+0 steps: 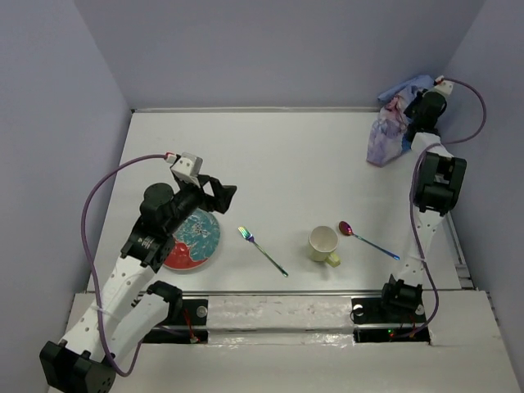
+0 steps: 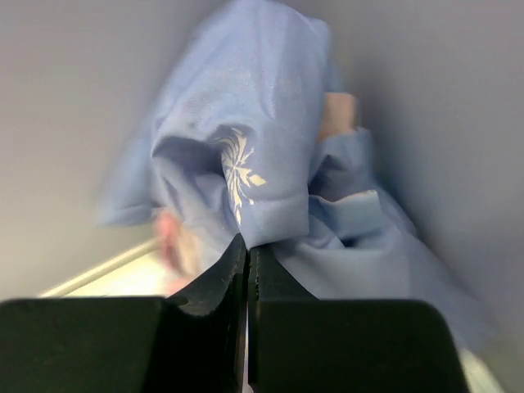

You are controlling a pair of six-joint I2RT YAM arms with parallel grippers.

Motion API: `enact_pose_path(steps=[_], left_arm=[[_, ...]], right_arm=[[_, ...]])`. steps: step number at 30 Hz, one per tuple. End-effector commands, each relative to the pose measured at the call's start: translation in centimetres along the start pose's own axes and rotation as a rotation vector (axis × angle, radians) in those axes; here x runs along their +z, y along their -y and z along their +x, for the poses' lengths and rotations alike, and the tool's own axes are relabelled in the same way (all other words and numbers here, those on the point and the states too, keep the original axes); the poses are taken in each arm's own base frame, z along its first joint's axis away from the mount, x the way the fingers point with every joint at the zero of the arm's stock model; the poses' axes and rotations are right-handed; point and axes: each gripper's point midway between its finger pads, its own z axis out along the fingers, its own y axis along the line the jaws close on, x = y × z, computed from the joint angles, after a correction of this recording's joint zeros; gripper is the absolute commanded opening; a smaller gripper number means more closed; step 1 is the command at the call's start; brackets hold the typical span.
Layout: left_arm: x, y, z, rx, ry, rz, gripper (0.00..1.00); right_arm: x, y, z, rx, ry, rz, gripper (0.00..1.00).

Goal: Set the dinner table for one person

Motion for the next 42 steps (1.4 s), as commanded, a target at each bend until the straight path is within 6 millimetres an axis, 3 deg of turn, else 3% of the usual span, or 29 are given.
enact_pose_path(steps=[1, 2, 3, 4, 5, 6, 10, 11, 12, 13, 14, 15, 16, 17, 18, 19, 22, 26, 28, 31, 35, 37, 38, 42], left_arm=[[-0.5, 0.8, -3.8, 0.006, 0.116, 0.033, 0.99], [-0.7, 0.7, -4.2, -0.005, 0.135, 0.025, 0.99], [-0.8, 0.6, -4.5, -0.005, 0.143, 0.017, 0.99], [-1.0, 0.3, -4.7, -0.016, 0.155, 0.002, 0.99], [-1.1, 0.1, -4.8, -0.023, 0.162, -0.009, 0.99], [-1.2, -0.1, -5.0, -0.043, 0.171, -0.022, 0.99], [-1.6, -1.0, -5.6, -0.081, 0.197, -0.079, 0.99], [-1.8, -1.1, -5.9, -0.104, 0.212, -0.086, 0.99], [-1.9, -1.1, -6.0, -0.116, 0.219, -0.089, 0.99], [-2.0, -1.4, -6.1, -0.144, 0.226, -0.110, 0.99], [-2.0, -1.5, -6.1, -0.160, 0.223, -0.121, 0.99], [-2.1, -1.7, -6.2, -0.175, 0.221, -0.136, 0.99], [-2.2, -2.1, -6.6, -0.205, 0.233, -0.164, 0.99], [-2.3, -2.4, -6.5, -0.226, 0.229, -0.183, 0.99], [-2.4, -2.5, -6.6, -0.241, 0.234, -0.192, 0.99], [-2.4, -2.5, -6.7, -0.265, 0.243, -0.198, 0.99], [-2.1, -3.4, -6.5, -0.310, 0.256, -0.240, 0.97], [-0.3, -4.9, -4.1, -0.404, 0.222, -0.295, 0.80], [0.6, -6.4, -1.9, -0.448, 0.198, -0.363, 0.79], [1.1, -7.9, -0.5, -0.485, 0.195, -0.433, 0.76], [1.3, -10.0, 1.5, -0.511, 0.191, -0.524, 0.74], [1.4, -10.6, 1.5, -0.512, 0.198, -0.539, 0.73], [1.6, -10.8, 1.5, -0.513, 0.197, -0.543, 0.73], [2.7, -11.0, 1.0, -0.507, 0.194, -0.539, 0.72]], right_arm=[[-9.7, -17.3, -12.8, -0.053, 0.288, -0.464, 0.00], [-12.7, -19.3, -15.6, -0.054, 0.339, -0.510, 0.00], [-14.4, -20.9, -15.4, -0.060, 0.327, -0.549, 0.00], [-16.6, -23.7, -12.4, -0.080, 0.267, -0.612, 0.00], [-18.2, -25.1, -11.7, -0.089, 0.247, -0.636, 0.00], [-21.5, -28.3, -12.1, -0.103, 0.251, -0.710, 0.00], [-27.3, -33.3, -5.4, -0.200, 0.047, -0.841, 0.00], [-30.4, -35.8, -1.6, -0.250, -0.047, -0.901, 0.00], [-31.9, -36.7, 0.3, -0.301, -0.079, -0.922, 0.00], [-33.1, -37.4, 1.9, -0.328, -0.112, -0.922, 0.25], [-36.0, -39.0, 4.3, -0.359, -0.166, -0.956, 0.44], [-37.1, -38.7, 6.4, -0.382, -0.210, -0.949, 0.67], [-38.1, -38.7, 7.0, -0.390, -0.229, -0.953, 0.99], [-39.3, -38.0, 8.9, -0.382, -0.295, -0.951, 1.00], [-40.1, -37.7, 9.1, -0.362, -0.318, -0.972, 1.00], [-40.9, -37.5, 7.7, -0.328, -0.307, -0.977, 1.00], [-41.8, -36.3, 6.8, -0.302, -0.307, -0.954, 1.00], [-42.9, -34.8, 6.9, -0.286, -0.353, -0.931, 0.95], [-42.0, -34.0, 8.1, -0.294, -0.392, -0.862, 0.95], [-41.4, -32.7, 10.9, -0.310, -0.484, -0.787, 0.95], [-42.9, -32.8, 14.3, -0.282, -0.615, -0.843, 0.98], [-42.8, -33.3, 15.1, -0.272, -0.646, -0.850, 0.99], [-42.5, -33.1, 16.7, -0.283, -0.679, -0.838, 0.99], [-42.0, -32.9, 19.5, -0.308, -0.761, -0.810, 0.85]])
